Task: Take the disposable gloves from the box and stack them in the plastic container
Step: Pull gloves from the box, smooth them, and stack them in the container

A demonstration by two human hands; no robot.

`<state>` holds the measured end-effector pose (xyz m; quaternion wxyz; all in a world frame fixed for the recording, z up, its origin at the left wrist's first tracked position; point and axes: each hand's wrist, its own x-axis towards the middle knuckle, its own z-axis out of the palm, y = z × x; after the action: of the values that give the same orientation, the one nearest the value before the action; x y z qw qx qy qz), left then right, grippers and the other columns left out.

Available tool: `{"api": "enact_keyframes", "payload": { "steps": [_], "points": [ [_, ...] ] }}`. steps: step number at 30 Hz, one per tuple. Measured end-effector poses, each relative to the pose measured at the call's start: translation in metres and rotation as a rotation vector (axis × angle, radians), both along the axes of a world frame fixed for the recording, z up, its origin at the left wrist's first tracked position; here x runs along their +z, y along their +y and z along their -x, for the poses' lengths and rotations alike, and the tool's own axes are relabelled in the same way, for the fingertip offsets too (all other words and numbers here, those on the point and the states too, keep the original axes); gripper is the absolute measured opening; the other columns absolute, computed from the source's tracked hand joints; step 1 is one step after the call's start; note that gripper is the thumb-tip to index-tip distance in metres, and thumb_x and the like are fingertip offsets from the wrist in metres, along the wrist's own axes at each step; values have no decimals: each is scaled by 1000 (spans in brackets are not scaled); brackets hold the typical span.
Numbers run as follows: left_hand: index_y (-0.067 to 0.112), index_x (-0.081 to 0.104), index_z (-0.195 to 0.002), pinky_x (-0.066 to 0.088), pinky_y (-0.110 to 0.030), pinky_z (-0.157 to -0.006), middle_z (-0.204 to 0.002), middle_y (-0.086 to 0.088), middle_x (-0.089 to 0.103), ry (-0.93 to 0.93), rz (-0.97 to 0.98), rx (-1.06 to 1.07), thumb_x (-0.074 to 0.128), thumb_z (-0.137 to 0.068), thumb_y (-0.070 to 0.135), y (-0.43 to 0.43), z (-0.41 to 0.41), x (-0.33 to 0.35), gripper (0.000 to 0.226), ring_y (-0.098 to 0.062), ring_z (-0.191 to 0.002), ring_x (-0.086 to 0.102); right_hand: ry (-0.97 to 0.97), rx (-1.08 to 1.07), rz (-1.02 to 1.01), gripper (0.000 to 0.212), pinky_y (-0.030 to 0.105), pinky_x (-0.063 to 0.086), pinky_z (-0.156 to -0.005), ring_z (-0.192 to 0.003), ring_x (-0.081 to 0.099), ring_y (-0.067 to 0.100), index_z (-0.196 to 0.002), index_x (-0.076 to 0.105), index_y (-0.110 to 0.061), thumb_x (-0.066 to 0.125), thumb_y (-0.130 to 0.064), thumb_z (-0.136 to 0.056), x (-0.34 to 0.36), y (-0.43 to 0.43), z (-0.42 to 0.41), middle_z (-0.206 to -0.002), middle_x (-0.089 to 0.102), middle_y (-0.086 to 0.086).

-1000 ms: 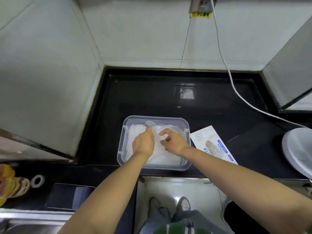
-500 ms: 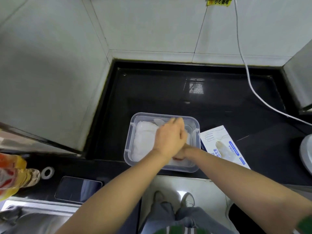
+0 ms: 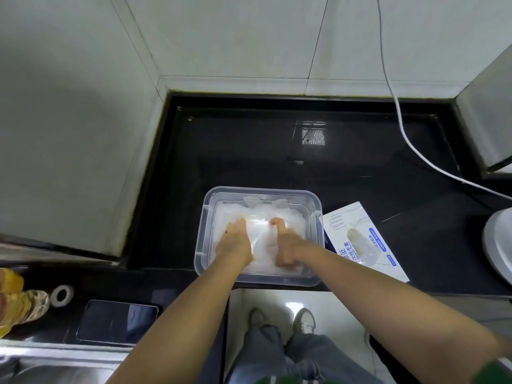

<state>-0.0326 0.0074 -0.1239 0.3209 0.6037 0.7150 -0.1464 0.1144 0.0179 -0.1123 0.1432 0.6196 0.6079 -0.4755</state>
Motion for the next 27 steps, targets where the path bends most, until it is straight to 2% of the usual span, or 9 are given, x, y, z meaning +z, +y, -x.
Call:
{"api": "enact_keyframes", "payload": {
  "steps": [9,12,14,16,19,21,23,25,27],
  "points": [
    [19,18,-150,43,-35,-99,-149,-11,26,55,12,-90,65,-90,23,-3,-5,18,77,-29,-129,41,25,117,95,108,34,51,-92,-135,41,33,-155,-16,-33,66,-8,-89,16,-2,-4,-162,11,9],
    [17,39,-142,45,-31,-93,-139,-9,43,126,-106,-111,54,-98,26,-8,-16,34,48,-25,-119,51,101,48,39,72,31,57,-85,-115,57,28,-155,23,-21,61,-12,-95,35,1,-5,-145,42,10],
    [16,55,-128,48,-28,-88,-125,-7,57,145,-250,-90,50,-99,24,-10,-26,47,30,-22,-108,58,241,-93,-126,34,29,59,-74,-94,63,24,-130,55,-16,58,-11,-97,50,3,-9,-120,59,8],
    [16,64,-113,49,-27,-80,-112,-6,65,109,-376,-69,48,-100,24,-11,-38,56,22,-20,-97,62,348,-242,-343,11,30,57,-64,-76,62,20,-102,65,-12,54,-14,-99,67,5,-21,-91,64,5],
    [16,66,-104,51,-26,-73,-101,-4,69,13,-495,-47,44,-101,28,-14,-61,68,25,-19,-88,64,305,-392,-640,15,33,52,-71,-71,61,18,-85,66,-15,56,-19,-95,78,7,-59,-75,65,-1],
    [16,64,-106,47,-23,-61,-98,-5,70,-70,-542,-44,43,-102,28,-16,-80,77,25,-19,-83,65,184,-460,-692,12,34,51,-72,-75,62,19,-85,64,-17,57,-23,-93,76,3,-90,-77,65,-2],
    [16,60,-105,36,-26,-52,-92,-7,70,-151,-576,-68,43,-101,25,-19,-100,86,20,-23,-80,64,-5,-497,-612,19,34,49,-73,-87,63,23,-97,58,-16,58,-35,-92,69,-7,-121,-94,65,1],
    [16,56,-101,33,-30,-57,-86,-7,68,-244,-607,-88,45,-98,21,-22,-120,93,12,-28,-78,62,-168,-489,-445,40,35,47,-80,-104,61,28,-111,53,-13,59,-45,-87,58,-17,-147,-112,59,6],
    [17,54,-102,33,-31,-59,-83,-7,65,-321,-608,-118,46,-96,20,-25,-140,95,10,-28,-77,59,-245,-430,-279,47,32,47,-77,-105,61,28,-106,57,-9,59,-51,-86,50,-27,-164,-109,60,8]
  ]
}}
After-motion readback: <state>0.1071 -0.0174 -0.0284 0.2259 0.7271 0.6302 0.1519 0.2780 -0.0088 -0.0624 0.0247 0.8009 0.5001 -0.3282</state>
